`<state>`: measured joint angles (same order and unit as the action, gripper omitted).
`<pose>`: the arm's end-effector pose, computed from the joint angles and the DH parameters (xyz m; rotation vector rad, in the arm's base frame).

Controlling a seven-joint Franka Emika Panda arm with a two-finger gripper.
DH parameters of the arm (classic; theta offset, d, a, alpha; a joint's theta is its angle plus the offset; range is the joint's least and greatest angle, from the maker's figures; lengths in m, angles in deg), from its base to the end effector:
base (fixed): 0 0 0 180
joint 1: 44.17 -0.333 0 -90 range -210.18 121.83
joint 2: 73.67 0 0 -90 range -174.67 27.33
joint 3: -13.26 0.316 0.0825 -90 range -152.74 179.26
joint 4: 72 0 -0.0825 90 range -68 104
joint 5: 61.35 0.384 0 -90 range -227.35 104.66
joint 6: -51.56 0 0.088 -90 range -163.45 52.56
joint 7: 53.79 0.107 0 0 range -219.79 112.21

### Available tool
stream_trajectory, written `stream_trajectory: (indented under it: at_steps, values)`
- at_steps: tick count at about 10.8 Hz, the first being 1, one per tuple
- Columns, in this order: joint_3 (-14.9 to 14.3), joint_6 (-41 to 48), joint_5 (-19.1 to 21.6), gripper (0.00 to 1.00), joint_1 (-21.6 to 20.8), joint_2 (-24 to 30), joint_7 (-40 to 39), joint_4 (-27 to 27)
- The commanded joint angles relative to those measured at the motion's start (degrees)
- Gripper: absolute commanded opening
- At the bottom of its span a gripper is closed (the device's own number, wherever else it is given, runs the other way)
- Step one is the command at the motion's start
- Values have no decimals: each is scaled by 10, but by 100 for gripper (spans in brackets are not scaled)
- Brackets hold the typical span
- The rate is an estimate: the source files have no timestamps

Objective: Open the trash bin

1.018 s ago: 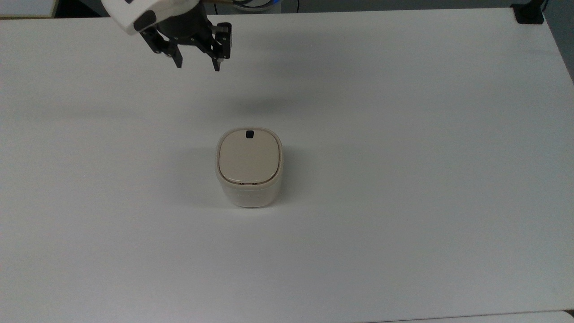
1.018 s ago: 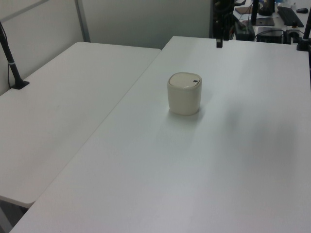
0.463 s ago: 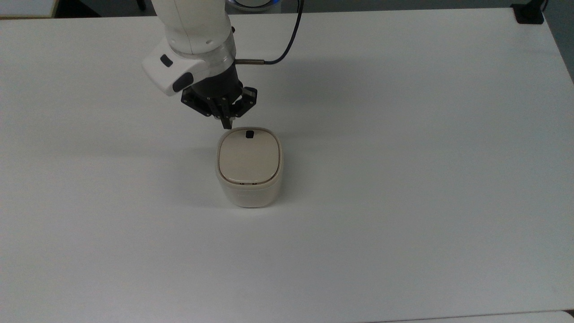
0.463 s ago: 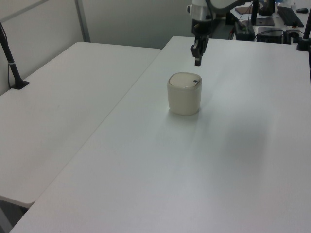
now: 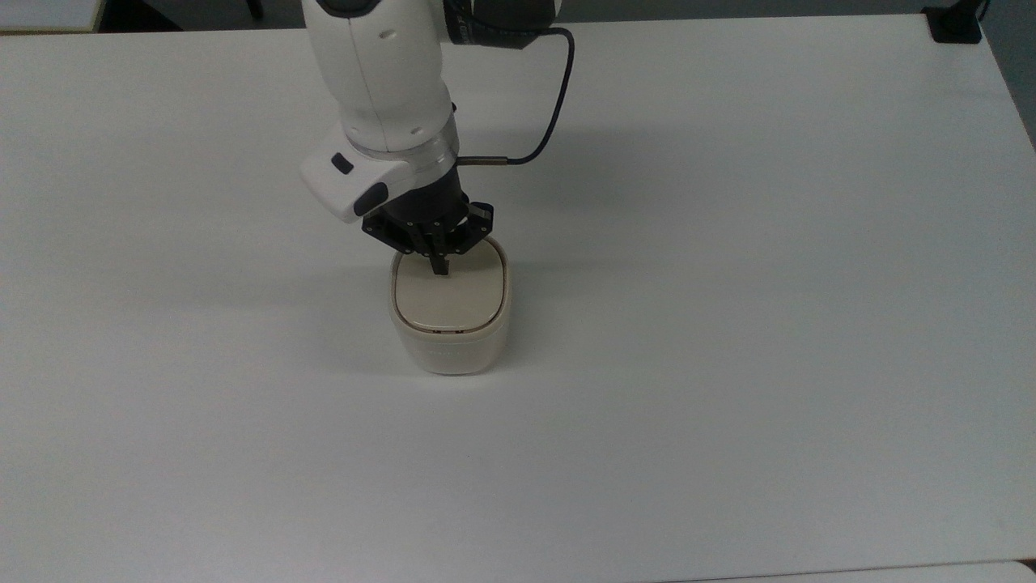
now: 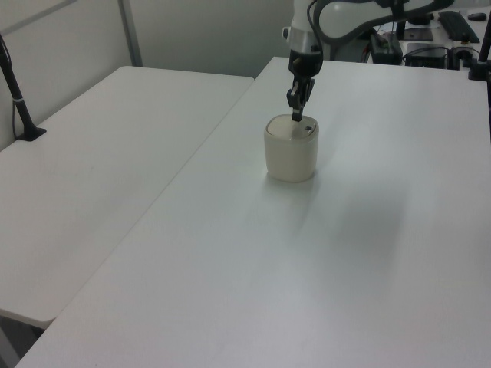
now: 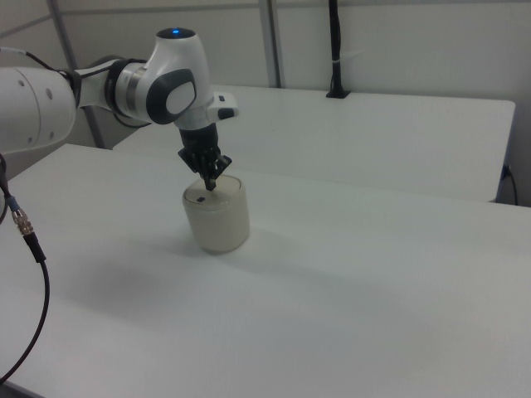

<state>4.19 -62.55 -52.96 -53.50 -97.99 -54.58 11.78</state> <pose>0.6939 0.0295 0.4520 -3.0646 0.0256 -0.1700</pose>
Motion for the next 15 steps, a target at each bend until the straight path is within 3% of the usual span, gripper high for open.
stream_trajectory:
  at_steps: [1, 5, 6, 8, 9, 10, 11, 15]
  values:
    - [-5, -27, 1, 0, -21, -13, 20, 7]
    - [-10, -11, -2, 2, -28, 0, 18, 8]
    - [-12, 31, -3, 9, -23, 25, 16, 7]
    - [-13, 107, -23, 37, -3, 70, 14, 6]
    - [-14, 140, -44, 72, 2, 87, 14, 6]
    - [-14, 169, -73, 100, 5, 102, 17, 6]
    - [-14, 194, -93, 100, 7, 116, 17, 9]
    - [-13, 209, -99, 100, 31, 166, -24, 41]
